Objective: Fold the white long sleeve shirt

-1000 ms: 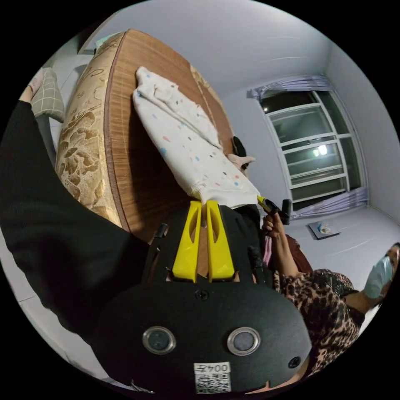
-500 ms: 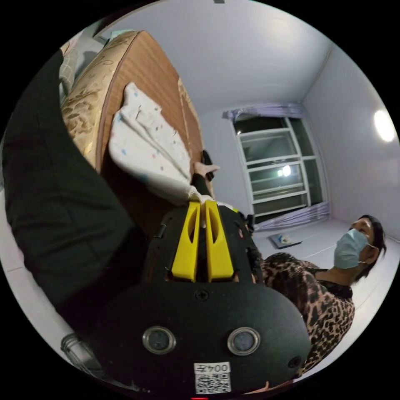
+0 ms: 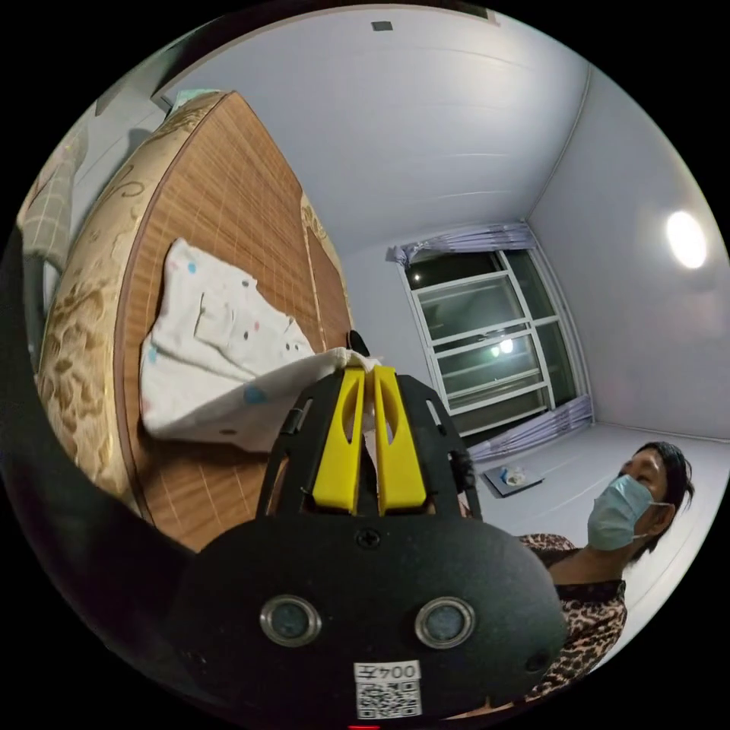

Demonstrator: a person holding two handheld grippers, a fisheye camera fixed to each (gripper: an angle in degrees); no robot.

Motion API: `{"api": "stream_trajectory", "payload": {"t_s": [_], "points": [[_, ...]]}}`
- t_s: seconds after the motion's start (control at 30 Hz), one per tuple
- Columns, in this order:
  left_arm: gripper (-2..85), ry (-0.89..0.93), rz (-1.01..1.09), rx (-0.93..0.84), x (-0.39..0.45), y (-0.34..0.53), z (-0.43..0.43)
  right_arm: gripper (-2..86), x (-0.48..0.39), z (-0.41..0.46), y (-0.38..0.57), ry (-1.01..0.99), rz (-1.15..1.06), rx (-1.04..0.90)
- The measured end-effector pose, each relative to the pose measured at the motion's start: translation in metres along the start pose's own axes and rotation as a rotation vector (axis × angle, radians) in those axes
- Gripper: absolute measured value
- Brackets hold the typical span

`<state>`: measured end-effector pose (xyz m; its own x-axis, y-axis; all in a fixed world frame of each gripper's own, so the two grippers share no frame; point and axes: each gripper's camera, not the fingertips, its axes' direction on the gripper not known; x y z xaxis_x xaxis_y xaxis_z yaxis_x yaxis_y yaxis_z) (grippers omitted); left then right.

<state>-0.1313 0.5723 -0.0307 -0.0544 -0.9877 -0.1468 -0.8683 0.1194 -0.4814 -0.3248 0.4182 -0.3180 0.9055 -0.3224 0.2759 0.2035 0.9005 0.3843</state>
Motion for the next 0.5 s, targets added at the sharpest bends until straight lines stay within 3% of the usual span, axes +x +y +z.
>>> {"api": "stream_trajectory", "payload": {"t_s": [0.5], "points": [[2.6,-0.212,-0.131,-0.004,-0.116,-0.175,0.103,2.7,0.142,0.126,-0.183,0.073,0.183,-0.09]]}}
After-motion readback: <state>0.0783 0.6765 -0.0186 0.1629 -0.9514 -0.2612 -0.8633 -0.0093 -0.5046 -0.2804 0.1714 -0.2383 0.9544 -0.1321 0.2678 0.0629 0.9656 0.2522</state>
